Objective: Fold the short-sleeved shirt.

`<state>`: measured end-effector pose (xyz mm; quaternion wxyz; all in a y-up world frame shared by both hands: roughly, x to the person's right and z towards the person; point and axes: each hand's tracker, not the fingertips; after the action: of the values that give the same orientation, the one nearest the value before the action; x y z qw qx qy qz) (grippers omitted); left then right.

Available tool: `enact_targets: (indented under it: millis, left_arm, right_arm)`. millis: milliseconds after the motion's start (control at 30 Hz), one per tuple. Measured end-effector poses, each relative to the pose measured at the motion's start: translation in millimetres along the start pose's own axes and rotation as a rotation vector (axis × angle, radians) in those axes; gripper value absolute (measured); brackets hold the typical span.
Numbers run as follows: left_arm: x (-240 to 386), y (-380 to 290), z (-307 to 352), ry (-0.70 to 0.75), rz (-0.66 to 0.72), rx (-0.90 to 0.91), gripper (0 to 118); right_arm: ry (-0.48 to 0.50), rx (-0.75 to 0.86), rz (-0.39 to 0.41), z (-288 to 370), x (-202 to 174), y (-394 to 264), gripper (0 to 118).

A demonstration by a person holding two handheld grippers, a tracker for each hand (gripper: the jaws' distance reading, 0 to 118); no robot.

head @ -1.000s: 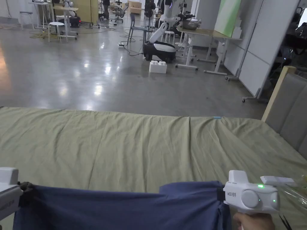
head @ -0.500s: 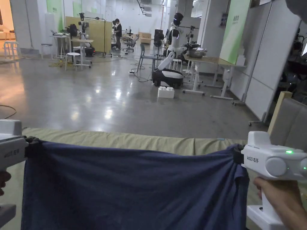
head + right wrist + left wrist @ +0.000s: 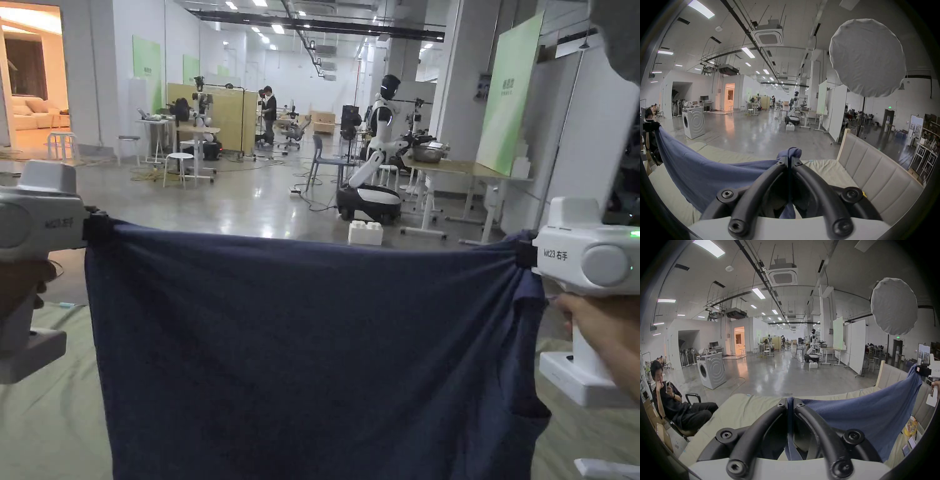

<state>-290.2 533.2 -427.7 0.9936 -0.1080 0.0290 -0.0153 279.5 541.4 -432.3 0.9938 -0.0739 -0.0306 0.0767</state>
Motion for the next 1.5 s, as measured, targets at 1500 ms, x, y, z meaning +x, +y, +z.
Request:
enact_targets:
  millis: [1500]
  left_arm:
    - [11, -195, 92, -0.021, 0.032, -0.012, 5]
  right_arm:
    - [0.002, -0.144, -0.012, 91, -7, -214, 3]
